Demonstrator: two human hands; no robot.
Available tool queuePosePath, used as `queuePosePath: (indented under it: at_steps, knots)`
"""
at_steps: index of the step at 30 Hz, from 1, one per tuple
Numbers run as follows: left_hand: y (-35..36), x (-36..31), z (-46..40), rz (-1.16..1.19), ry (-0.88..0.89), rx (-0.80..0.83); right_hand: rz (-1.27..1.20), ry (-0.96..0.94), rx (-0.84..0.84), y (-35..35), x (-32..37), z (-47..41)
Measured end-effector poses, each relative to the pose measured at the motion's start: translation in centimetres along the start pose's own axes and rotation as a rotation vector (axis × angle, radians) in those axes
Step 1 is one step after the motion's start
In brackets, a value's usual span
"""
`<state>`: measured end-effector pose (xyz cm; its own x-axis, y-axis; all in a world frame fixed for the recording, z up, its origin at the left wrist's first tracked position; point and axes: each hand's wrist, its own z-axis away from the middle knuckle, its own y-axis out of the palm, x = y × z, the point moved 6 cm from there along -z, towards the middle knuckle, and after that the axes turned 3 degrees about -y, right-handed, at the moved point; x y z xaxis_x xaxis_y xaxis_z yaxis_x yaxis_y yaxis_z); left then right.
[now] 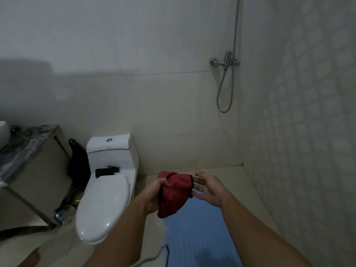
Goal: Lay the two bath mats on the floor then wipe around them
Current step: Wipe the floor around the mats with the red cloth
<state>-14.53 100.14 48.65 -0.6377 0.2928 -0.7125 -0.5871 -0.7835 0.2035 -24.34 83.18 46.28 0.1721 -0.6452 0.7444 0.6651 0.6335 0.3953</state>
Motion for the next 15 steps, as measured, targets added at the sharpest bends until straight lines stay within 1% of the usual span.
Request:
queuePosePath:
  at_steps: [2,3,6,8,9,11,13,15]
  knots:
    - [-0.6,0.4,0.2,-0.002,0.002,-0.005,-0.037,0.058,-0.027,0.1,-0.7,0.3]
    - [-0.8,0.5,0.3,-0.001,0.001,-0.007,-0.003,0.116,-0.018,0.2,-1.3,0.3]
    - [-1.0,0.6,0.8,-0.006,0.015,0.003,0.237,0.291,0.101,1.3,-2.9,1.2]
    - [-1.0,0.5,1.1,-0.008,0.033,0.024,0.332,0.342,0.149,2.2,-3.7,1.7]
    - [-1.2,0.5,1.1,-0.012,0.048,0.032,0.351,0.333,0.14,2.5,-3.7,1.7]
    - [-1.8,0.6,1.2,-0.014,0.069,0.042,0.345,0.254,0.089,2.6,-3.3,1.3]
    - [-2.9,0.6,1.2,0.031,0.084,-0.001,0.275,0.158,0.056,2.2,-2.6,0.8]
    - [-4.3,0.6,0.7,0.093,0.1,-0.076,0.145,0.084,0.02,1.5,-2.1,0.5]
